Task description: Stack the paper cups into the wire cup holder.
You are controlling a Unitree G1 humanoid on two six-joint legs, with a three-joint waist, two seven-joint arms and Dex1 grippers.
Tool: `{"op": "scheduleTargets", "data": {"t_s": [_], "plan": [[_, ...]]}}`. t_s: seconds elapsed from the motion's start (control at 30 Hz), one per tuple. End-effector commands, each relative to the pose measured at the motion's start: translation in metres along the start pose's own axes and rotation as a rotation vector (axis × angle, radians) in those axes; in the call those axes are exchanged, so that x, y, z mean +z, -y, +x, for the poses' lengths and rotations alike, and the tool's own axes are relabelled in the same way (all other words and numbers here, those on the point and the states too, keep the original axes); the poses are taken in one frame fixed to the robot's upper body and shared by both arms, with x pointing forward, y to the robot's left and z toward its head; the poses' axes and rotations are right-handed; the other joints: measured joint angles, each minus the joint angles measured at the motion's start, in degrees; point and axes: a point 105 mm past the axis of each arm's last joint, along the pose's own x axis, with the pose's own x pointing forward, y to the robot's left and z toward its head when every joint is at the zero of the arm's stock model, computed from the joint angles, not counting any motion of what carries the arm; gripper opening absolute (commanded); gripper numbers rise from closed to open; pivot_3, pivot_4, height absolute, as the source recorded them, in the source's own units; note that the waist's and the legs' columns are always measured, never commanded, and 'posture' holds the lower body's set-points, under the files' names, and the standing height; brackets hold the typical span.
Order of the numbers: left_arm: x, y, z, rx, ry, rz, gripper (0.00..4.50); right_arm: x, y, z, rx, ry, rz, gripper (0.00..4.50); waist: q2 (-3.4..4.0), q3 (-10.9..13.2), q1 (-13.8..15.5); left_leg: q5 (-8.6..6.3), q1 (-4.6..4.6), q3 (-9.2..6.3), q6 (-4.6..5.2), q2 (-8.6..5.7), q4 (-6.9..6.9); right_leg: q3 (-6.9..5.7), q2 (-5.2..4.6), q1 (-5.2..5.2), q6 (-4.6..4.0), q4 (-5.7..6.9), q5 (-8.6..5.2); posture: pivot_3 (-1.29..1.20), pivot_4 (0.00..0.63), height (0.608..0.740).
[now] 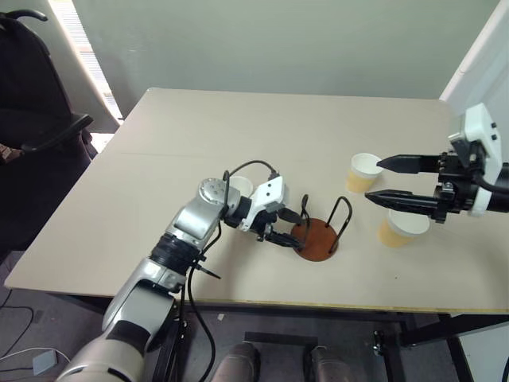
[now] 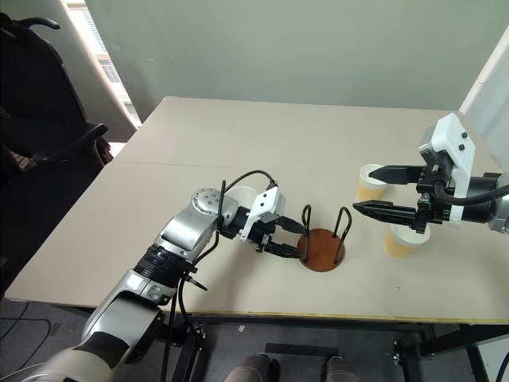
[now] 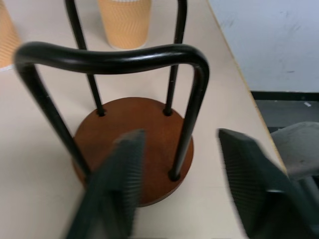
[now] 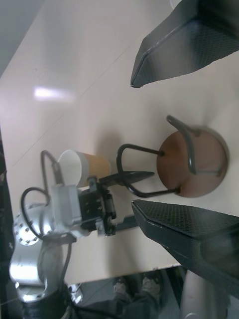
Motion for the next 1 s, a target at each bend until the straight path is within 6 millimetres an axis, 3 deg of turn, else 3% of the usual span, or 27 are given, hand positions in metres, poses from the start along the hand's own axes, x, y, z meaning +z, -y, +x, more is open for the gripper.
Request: {"op": "scheduleTargets", "data": {"t_s": [0.03,0.1,0.23,0.5,0.7,1.0], "plan": [[0.023,-0.002,-0.015,0.053,0.036,0.1,4.0,0.009,0.013,0.002,-0.031,0.023,-0.067,3.74,0.0,0.0,-0.19,-0.01,0.0,0.02,0.01,0.0,-0.01,0.01,0.0,-0.01,0.0,0.0,0.0,0.0,0.15,0.74],[0.028,-0.002,-0.021,0.072,0.04,0.109,4.0,0.009,0.021,0.005,-0.034,0.022,-0.067,3.74,0.0,0.0,-0.32,-0.01,-0.01,0.03,0.03,0.01,-0.01,0.02,0.01,-0.03,0.0,0.0,0.0,0.0,0.15,0.74],[0.036,0.004,-0.039,0.093,0.042,0.127,4.03,0.002,0.041,0.011,-0.056,-0.027,-0.077,4.48,0.01,0.0,-0.54,-0.03,0.01,0.04,0.05,0.02,-0.02,0.03,0.01,-0.05,0.0,0.01,0.01,0.0,0.15,0.74],[0.05,0.001,-0.088,0.228,0.056,0.104,4.03,0.008,0.07,0.036,-0.069,-0.054,-0.23,4.48,0.02,-0.01,-1.15,-0.24,0.04,0.04,0.34,0.07,-0.05,-0.02,0.01,-0.2,-0.28,0.04,0.2,0.0,0.15,0.74],[0.054,-0.005,-0.112,0.336,0.055,0.092,4.03,-0.025,0.09,0.057,-0.037,-0.293,-0.415,4.48,0.03,-0.01,-1.11,-0.28,0.05,-0.07,0.35,0.07,-0.05,-0.09,0.01,-0.22,-0.66,0.04,0.2,0.0,0.15,0.74],[0.063,-0.003,-0.119,0.391,0.08,0.146,4.03,-0.052,0.114,0.079,0.01,-0.452,-0.452,4.48,0.03,-0.01,-1.24,-0.33,0.05,-0.09,0.19,0.08,-0.17,-0.14,0.0,-0.38,-0.84,0.1,0.28,0.0,0.15,0.74]]}}
